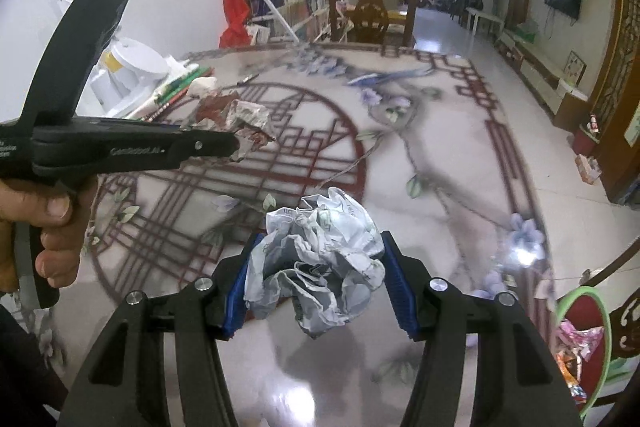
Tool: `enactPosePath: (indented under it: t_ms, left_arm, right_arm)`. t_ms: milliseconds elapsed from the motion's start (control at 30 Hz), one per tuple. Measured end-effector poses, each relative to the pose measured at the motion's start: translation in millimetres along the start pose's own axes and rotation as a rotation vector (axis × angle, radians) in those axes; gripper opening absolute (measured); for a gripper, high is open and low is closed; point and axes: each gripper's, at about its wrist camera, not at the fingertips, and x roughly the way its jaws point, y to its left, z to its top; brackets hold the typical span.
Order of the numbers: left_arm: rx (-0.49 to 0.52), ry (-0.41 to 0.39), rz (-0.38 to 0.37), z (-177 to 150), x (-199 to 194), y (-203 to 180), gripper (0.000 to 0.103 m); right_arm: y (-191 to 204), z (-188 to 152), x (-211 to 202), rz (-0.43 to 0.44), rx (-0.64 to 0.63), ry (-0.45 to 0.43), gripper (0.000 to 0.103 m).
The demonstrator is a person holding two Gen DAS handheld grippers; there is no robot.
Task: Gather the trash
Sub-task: 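Carry the crumpled paper and foil toward the red bin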
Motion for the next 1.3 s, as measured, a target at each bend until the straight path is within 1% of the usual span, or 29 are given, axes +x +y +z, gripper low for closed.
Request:
enactPosePath:
  t_ms: [200, 400, 467, 500, 767, 967, 1133, 1300]
  left_arm:
    - [0.027, -0.016, -0.031, -4.6, -25.1, -32.5, 0.03]
    - [0.073, -0.031, -0.089, -5.1, -42.1, -83.4, 0.03]
    - [0.093, -0.034, -0.113, -4.0, -42.7, -103.8, 0.03]
    - [0.105, -0.033, -0.133, -2.9, -41.4, -118.0, 0.03]
    - [0.203, -0.009, -0.249, 5.1, -17.0, -219.0, 0.031]
    - [0.259, 0.022, -0.324, 7.4, 2.9, -281.9, 0.031]
    - [0.296, 0.059, -0.374, 3.4, 21.8, -323.4, 0.031]
    - [0.324, 0.107, -0.428, -3.2, 45.5, -357.5, 0.031]
  right_arm:
    - [-17.7, -4.0, -42.7, -0.03, 0.015, -0.047, 0.056]
    - [-54.7, -13.0, -83.6, -0.068, 0.073, -0.084, 0.056]
    - [-74.8, -18.5, -99.3, -0.092, 0.102, -0.099, 0.056]
    - [-80.8, -20.1, -103.7, -0.102, 0.109, -0.102, 0.056]
    - [-165.2, -44.4, -156.4, -0.221, 0.21, -0.139, 0.056]
    - [-221.2, -68.2, -187.2, -0.292, 0.282, -0.156, 0.056]
    - [-265.5, -87.0, -200.0, -0.33, 0.351, -0.159, 0.056]
    - [-308.6, -107.2, -201.7, -0.349, 0.44, -0.153, 0.056]
